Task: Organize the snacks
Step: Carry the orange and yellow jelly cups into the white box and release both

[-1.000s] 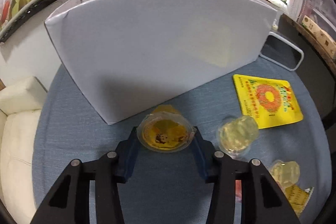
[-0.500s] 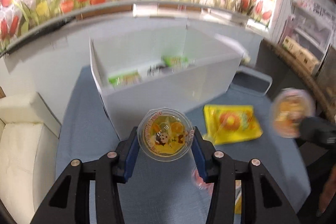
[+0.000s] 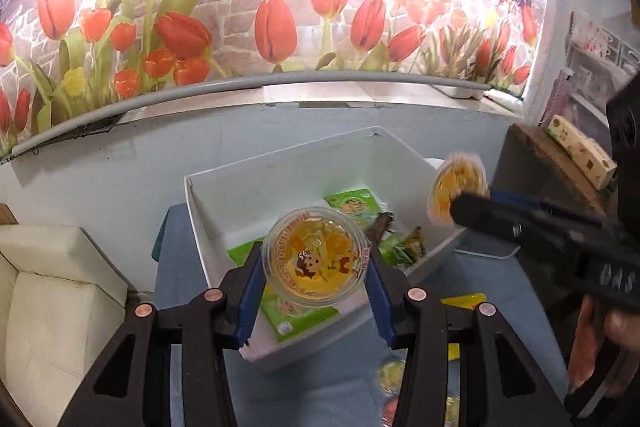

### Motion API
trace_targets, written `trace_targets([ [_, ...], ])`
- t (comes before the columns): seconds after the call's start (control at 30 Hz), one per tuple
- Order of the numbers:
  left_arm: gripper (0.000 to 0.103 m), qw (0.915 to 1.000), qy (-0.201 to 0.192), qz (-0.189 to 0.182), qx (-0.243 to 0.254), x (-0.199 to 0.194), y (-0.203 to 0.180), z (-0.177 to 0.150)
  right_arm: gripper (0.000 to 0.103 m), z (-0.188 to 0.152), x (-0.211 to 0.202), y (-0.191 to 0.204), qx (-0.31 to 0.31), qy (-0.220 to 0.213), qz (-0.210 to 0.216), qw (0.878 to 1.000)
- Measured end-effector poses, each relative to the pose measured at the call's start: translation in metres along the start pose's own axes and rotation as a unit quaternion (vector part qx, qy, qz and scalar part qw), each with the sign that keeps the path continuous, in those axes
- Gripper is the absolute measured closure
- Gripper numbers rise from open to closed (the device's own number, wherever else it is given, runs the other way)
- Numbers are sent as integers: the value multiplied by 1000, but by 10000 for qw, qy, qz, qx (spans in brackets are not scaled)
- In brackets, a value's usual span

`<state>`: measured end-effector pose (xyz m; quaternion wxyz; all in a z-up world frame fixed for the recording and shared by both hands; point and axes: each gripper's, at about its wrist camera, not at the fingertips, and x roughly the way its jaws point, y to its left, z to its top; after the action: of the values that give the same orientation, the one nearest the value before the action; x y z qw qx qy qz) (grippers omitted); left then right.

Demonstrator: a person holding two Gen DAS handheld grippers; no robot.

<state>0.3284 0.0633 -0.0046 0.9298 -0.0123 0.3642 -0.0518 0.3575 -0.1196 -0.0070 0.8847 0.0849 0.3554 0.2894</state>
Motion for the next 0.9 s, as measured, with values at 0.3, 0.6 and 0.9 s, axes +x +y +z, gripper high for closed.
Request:
trace_targets([
  [0.3,14,9996,268,-6,-1,42,9,3,9,10,36,-28,117,128,-619,9979],
  [0.6,0,9992,280,89,288,43,0,-16,0,-2,27,-35,161,158,-683,9974],
  [0.9,0,9996,91,-181,-181,0,4,-56,0,-36,-24,-18,-37,-129,-474,9988],
])
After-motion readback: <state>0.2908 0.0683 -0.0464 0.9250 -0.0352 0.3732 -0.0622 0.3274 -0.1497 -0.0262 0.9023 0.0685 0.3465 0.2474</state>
